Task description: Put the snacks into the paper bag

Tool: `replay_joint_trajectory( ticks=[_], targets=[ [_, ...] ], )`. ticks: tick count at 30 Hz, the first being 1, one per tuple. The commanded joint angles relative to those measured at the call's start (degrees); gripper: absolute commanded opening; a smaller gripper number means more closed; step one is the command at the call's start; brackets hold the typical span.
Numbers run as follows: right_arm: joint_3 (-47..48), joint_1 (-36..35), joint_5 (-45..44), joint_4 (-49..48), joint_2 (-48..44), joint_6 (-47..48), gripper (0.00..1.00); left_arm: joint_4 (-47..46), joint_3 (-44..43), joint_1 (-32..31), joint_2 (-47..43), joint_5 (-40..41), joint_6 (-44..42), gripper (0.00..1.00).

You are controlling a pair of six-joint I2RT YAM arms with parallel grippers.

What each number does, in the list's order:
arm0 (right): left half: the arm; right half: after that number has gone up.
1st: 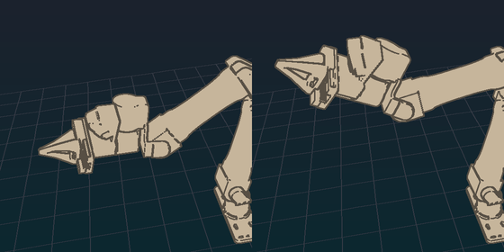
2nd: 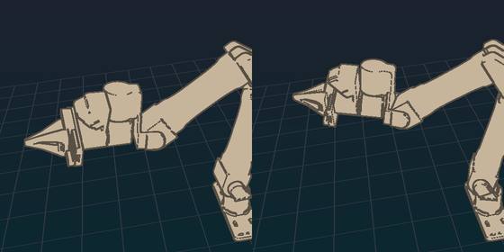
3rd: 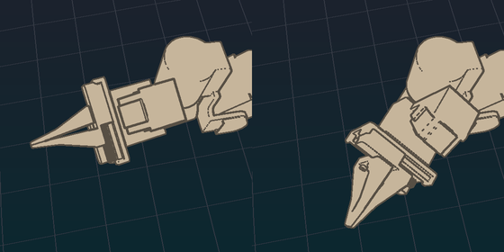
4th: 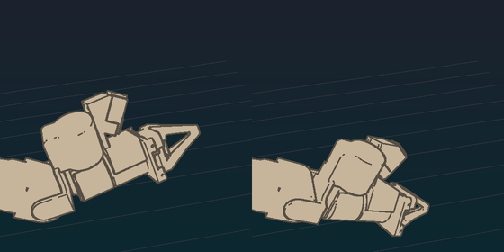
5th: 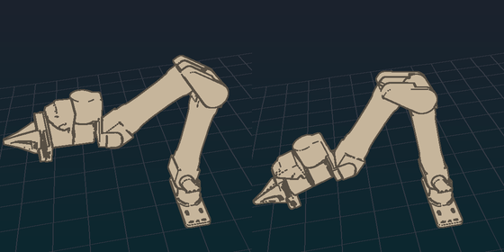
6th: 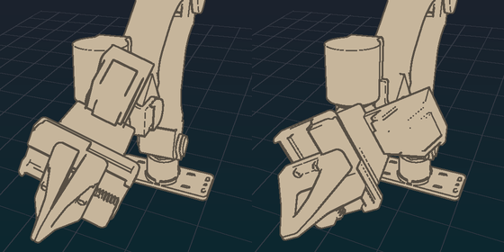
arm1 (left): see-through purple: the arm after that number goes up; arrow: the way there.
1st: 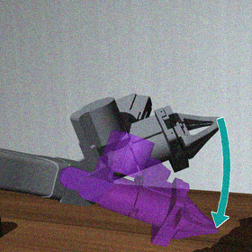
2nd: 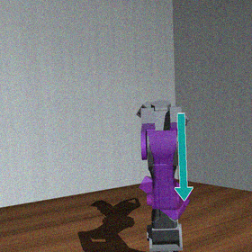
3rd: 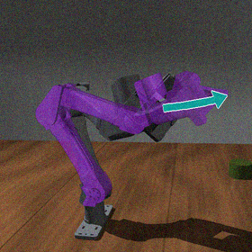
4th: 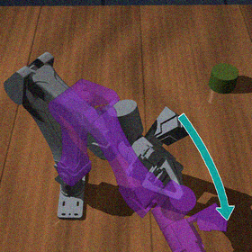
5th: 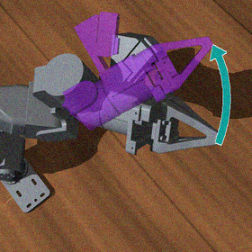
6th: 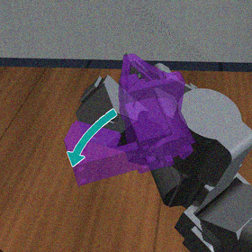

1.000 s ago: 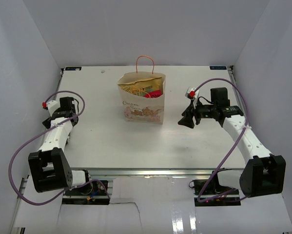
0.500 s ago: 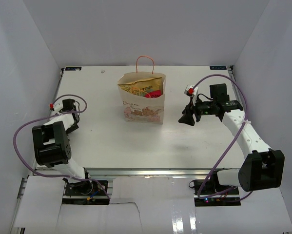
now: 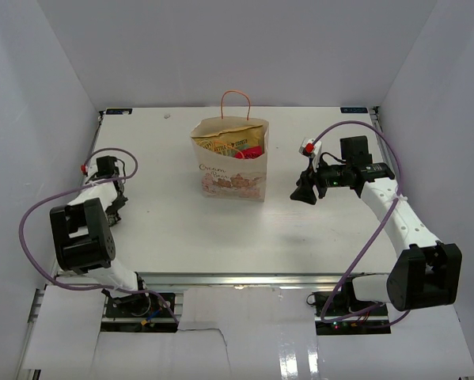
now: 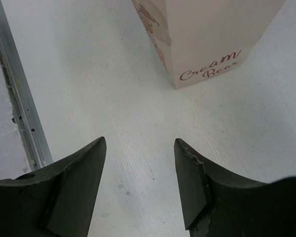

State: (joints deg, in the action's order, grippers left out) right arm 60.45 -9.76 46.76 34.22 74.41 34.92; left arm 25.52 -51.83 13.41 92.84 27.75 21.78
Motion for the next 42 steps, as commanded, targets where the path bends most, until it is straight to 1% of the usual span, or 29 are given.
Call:
replay_joint_trajectory(
  ticks=[1,3,4,5,6,7,9,10,11,14,15,16,17,18,21,23,28,32,35,38,39,41,42],
  targets=[
    [0.99,0.27,0.43,0.06,-1.02,0.42,0.63,1.03,-2.04,-0.14,-3.97,-16.35,3.44,0.07],
    [0.99,0.27,0.61,0.06,-0.94,0.42,0.63,0.33,-3.44,-0.14,-5.90,-23.49,4.32,0.03],
    [1.08,0.27,0.78,0.06,-0.94,0.42,0.63,-2.20,-3.71,-0.14,-8.35,-28.75,3.97,0.02],
    [1.17,0.27,0.79,0.06,-0.94,0.33,0.63,-4.23,-3.71,-0.14,-9.85,-39.94,3.36,0.01],
    [1.25,0.27,0.79,0.06,-0.94,0.33,0.63,-7.12,-2.67,-0.14,-11.78,-45.79,3.36,0.01],
    [1.34,0.27,0.79,0.06,-1.11,0.33,0.63,-14.11,-2.05,-0.31,-15.28,-55.77,3.62,0.01],
    [1.34,0.27,0.79,0.06,-1.29,0.41,0.63,-20.04,-2.13,-0.75,-17.16,-63.14,6.60,0.01],
    [1.25,0.27,0.79,-0.03,-1.37,0.42,0.63,-23.11,-3.96,-2.15,-17.69,-64.65,7.30,0.00],
    [1.17,0.27,0.79,-0.03,-1.55,0.42,0.63,-24.62,-5.19,-2.94,-17.69,-67.88,7.75,0.00],
    [0.55,0.35,0.96,-0.20,-1.81,0.33,0.63,-27.45,-12.13,-7.42,-16.12,-70.97,7.67,0.00],
    [0.46,0.27,1.05,-0.29,-2.08,0.33,0.63,-27.54,-14.15,-10.39,-15.59,-71.16,5.84,0.00],
    [0.38,0.27,1.14,-0.29,-2.16,0.33,0.63,-27.02,-18.00,-11.81,-15.15,-71.43,4.60,0.00],
    [0.11,0.27,1.14,-0.38,-2.34,0.33,0.63,-26.66,-19.69,-12.44,-14.45,-71.60,3.19,0.00],
    [0.02,0.27,1.05,-0.47,-2.60,0.24,0.63,-26.23,-21.28,-16.10,-14.18,-71.60,1.70,0.00],
    [-0.50,0.35,0.79,-0.38,-3.30,0.59,0.63,-23.69,-26.12,-18.85,-13.21,-72.65,-4.79,0.00],
    [-0.85,0.35,0.79,-0.55,-3.57,0.68,0.63,-23.15,-29.01,-20.08,-12.42,-74.93,-7.00,0.00],
    [-1.21,0.35,1.14,-1.17,-3.92,0.24,0.63,-20.52,-35.17,-25.97,-6.72,-79.24,-10.00,0.02],
    [-1.03,0.35,0.79,-1.08,-4.27,0.33,0.63,-14.89,-40.71,-29.22,-1.61,-79.17,-12.46,0.06],
    [-1.12,0.35,0.52,-1.08,-4.63,0.42,0.63,-13.04,-42.21,-30.98,0.06,-78.38,-13.16,0.12],
    [-1.38,0.35,0.52,-1.08,-4.89,0.24,0.63,-12.34,-42.39,-32.22,0.68,-77.15,-13.78,0.22],
    [-1.38,0.35,0.44,-1.00,-5.06,0.33,0.63,-12.07,-42.30,-32.57,0.77,-77.05,-13.70,0.29],
    [-1.21,0.35,0.26,-1.00,-5.15,0.33,0.63,-11.81,-42.56,-32.83,0.59,-76.01,-13.52,0.39],
    [-1.21,0.44,0.00,-1.08,-5.42,0.33,0.63,-11.81,-42.56,-32.92,0.42,-75.22,-13.17,0.52]
  ],
)
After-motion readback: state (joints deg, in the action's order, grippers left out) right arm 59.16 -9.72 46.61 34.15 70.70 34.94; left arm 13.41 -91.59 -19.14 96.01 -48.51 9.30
